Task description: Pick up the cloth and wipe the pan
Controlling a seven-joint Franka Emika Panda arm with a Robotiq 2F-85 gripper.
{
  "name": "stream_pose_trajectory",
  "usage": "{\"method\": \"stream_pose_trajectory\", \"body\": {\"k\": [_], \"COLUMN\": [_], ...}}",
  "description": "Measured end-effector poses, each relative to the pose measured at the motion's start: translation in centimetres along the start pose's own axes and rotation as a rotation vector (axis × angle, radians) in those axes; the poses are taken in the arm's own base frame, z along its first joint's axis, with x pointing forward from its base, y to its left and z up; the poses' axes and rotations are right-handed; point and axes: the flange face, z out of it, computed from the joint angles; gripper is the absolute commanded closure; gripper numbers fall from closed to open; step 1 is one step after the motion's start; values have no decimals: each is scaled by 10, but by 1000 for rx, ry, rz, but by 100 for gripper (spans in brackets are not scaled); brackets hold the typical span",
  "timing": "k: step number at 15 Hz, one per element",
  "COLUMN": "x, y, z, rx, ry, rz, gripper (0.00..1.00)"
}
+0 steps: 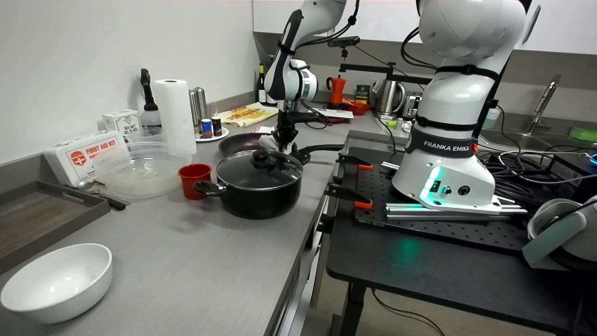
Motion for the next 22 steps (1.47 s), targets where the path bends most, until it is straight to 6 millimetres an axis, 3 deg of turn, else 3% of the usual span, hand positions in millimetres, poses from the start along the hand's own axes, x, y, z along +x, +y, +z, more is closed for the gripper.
{"method": "stream_pose_trajectory", "body": {"k": [7, 13, 17, 22], "x": [-1, -3, -1, -5], "y": [-16, -21, 2, 66], "z": [-24, -65, -88, -112], "rx": [6, 10, 15, 61], "ry": [-7, 0, 5, 17], "rz": [-49, -66, -26, 86], "gripper": [98, 98, 98, 98]}}
